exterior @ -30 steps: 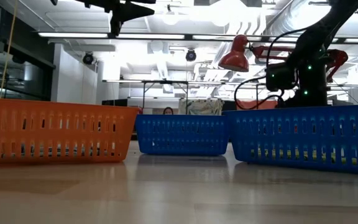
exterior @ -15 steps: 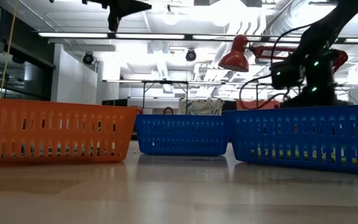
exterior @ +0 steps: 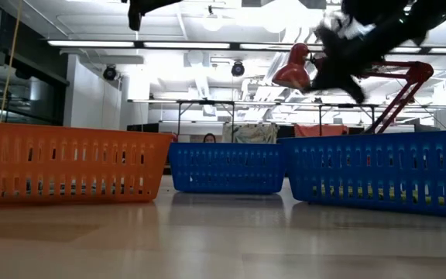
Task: Sort crayons
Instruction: Put the yellow crayon into the right blue bin
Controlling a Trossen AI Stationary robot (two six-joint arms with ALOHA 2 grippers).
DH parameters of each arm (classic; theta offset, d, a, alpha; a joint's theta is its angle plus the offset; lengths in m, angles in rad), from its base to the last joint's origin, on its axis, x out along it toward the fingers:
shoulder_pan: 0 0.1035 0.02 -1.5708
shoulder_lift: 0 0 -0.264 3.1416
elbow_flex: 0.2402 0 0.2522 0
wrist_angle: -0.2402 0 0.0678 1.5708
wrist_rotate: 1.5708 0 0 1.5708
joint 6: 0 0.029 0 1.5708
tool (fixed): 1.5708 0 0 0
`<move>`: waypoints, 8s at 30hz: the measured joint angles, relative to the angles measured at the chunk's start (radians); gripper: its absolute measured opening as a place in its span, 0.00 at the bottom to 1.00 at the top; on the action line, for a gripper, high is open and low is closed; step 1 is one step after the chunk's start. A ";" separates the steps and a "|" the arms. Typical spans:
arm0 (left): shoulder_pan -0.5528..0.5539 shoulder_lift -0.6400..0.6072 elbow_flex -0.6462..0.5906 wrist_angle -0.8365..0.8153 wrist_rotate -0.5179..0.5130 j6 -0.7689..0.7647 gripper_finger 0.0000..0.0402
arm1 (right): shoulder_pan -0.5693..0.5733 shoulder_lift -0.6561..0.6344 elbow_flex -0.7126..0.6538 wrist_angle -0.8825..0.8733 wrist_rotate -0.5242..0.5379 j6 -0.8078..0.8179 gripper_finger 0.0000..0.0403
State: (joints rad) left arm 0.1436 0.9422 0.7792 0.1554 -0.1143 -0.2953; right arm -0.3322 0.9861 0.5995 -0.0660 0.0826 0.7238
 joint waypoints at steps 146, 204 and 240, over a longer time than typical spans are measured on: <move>0.000 0.048 0.000 -0.039 0.077 -0.121 0.28 | -0.315 0.763 0.358 -0.548 -0.015 -0.367 0.18; 0.000 0.048 0.000 -0.037 0.077 -0.086 0.28 | 0.221 0.187 0.536 -0.122 -0.041 -0.365 0.00; 0.000 0.048 0.000 -0.068 0.077 -0.087 0.28 | 0.639 0.387 0.321 -0.471 -0.122 -0.205 0.00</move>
State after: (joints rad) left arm 0.1434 0.9905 0.7795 0.0875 -0.0376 -0.3820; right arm 0.3070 1.3735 0.9207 -0.5369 -0.0395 0.5193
